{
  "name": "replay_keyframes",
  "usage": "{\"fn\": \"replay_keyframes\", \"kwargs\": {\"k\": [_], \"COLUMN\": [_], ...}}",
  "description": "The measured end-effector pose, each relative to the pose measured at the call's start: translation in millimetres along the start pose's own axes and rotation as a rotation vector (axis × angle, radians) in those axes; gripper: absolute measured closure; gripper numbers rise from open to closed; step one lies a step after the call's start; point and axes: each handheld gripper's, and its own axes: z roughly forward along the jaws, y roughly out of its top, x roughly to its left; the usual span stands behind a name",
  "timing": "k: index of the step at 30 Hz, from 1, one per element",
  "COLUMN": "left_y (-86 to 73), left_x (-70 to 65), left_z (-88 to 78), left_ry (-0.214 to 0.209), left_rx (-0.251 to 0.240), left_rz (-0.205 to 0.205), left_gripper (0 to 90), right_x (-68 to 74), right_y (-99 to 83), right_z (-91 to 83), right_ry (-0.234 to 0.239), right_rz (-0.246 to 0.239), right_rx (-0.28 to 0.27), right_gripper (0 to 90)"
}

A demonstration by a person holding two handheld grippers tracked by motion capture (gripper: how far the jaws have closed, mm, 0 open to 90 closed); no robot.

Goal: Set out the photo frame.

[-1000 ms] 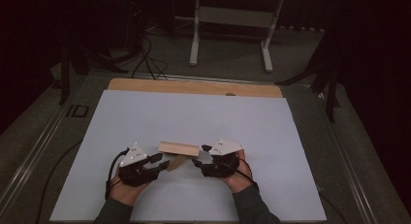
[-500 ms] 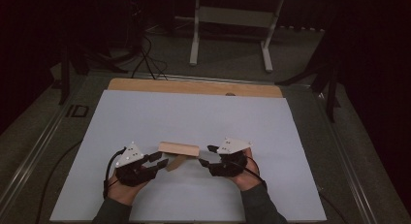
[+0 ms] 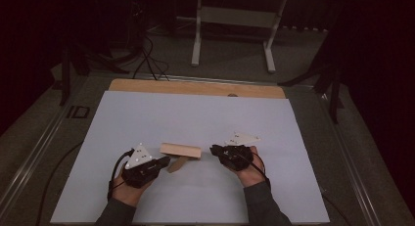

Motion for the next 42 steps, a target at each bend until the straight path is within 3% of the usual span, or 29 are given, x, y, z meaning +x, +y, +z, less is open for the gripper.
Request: {"fn": "replay_keyframes", "kwargs": {"k": [2, 8, 10, 14, 35, 42], "left_y": [0.9, 1.7, 2.6, 3.6, 12.8, 15.5], "left_x": [0.4, 0.3, 1.8, 3.2, 0.8, -1.6], "left_z": [2.5, 9.1, 11.2, 13.6, 25.5, 30.1], "left_ry": [0.011, 0.023, 0.029, 0.037, 0.019, 0.01], "left_rx": [0.011, 0.034, 0.032, 0.034, 0.032, 0.037], "left_rz": [0.003, -0.001, -0.015, -0.025, -0.017, -0.009], "left_gripper": [89.7, 89.7, 89.7, 89.8, 89.8, 89.7], "right_x": [-2.4, 3.4, 10.7, 17.9, 23.1, 30.3], "right_y": [3.1, 12.1, 17.7, 17.6, 15.2, 15.4], "right_z": [2.6, 7.5, 12.8, 18.8, 17.5, 18.6], "right_ry": [0.009, 0.02, 0.042, 0.041, 0.058, 0.094], "right_rz": [0.074, 0.097, 0.067, 0.027, -0.019, -0.056], "right_rx": [-0.043, -0.114, -0.126, -0.101, -0.07, -0.064], "right_gripper": [89.7, 89.8, 89.6, 89.6, 89.7, 89.7]}}
